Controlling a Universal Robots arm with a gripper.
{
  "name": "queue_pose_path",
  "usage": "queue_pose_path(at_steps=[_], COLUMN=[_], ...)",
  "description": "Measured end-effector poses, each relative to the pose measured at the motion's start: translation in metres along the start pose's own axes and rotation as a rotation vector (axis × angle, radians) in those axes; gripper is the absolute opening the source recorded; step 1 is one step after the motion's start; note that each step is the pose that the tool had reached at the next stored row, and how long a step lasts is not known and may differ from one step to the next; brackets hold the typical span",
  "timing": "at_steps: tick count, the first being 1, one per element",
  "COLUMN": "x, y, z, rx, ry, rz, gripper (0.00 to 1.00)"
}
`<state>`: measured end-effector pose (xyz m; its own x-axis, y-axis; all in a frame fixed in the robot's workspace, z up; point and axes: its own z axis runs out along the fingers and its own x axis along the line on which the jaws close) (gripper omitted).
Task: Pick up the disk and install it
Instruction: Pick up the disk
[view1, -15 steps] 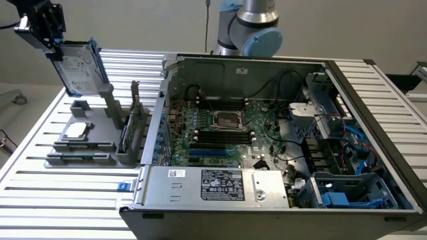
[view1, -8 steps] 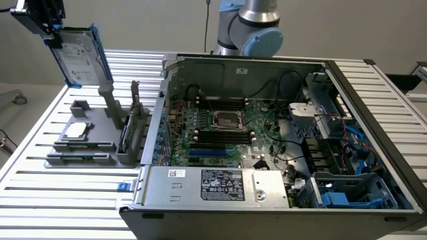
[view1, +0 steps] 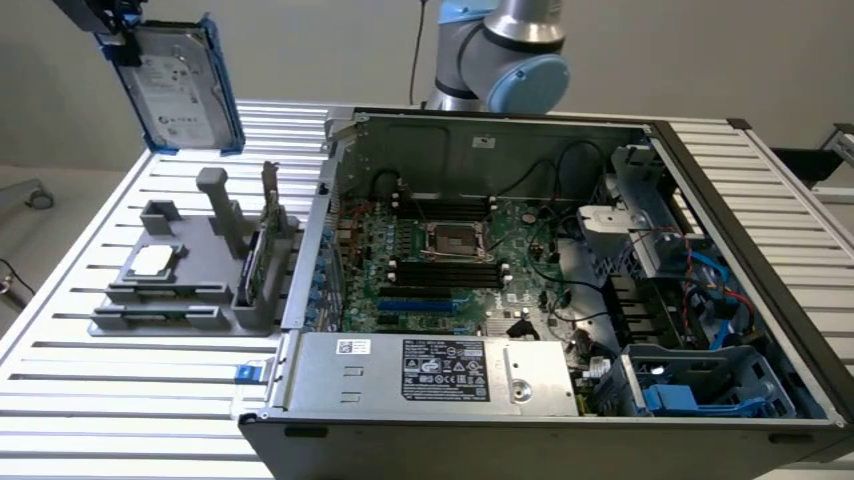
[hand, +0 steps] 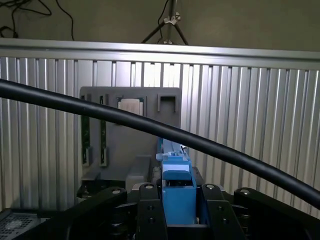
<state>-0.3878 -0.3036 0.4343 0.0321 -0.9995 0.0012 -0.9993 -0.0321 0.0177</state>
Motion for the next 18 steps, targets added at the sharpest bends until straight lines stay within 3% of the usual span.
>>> queue_pose_path(at_steps=[8,18], x=[0.008,0.037], y=[-0.0352,-0.0603], z=[-0.0343,-0.0367], rx=[-0.0048,-0.0049], ry=[-0.0013,-0.0013], rz=[0.000,0.000], gripper=[0.33,0.33])
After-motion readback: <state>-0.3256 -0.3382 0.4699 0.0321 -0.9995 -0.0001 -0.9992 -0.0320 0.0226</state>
